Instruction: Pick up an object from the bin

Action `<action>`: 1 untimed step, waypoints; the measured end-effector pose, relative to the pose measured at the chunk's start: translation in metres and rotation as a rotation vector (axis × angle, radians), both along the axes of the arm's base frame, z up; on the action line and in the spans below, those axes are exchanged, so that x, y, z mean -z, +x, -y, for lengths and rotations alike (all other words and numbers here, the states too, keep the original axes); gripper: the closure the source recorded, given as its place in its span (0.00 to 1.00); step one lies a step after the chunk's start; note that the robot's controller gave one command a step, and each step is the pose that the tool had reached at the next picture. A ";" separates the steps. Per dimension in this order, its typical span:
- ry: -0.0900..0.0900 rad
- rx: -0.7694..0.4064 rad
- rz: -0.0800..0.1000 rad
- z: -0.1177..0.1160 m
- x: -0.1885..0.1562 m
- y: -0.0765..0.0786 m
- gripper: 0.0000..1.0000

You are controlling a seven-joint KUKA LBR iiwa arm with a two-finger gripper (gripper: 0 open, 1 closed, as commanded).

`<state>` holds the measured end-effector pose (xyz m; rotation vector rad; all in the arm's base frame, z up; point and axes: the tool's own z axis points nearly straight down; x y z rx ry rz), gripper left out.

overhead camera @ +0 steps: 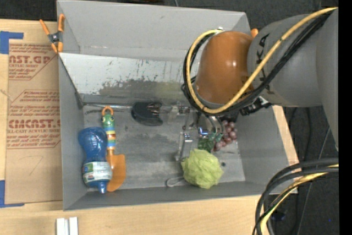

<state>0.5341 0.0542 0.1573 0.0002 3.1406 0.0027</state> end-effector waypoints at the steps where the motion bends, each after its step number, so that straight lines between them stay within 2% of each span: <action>1: 0.000 0.000 0.000 0.000 0.000 0.000 1.00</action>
Offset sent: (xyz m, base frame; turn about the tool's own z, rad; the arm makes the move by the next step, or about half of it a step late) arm 0.0000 0.0000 0.0000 0.0000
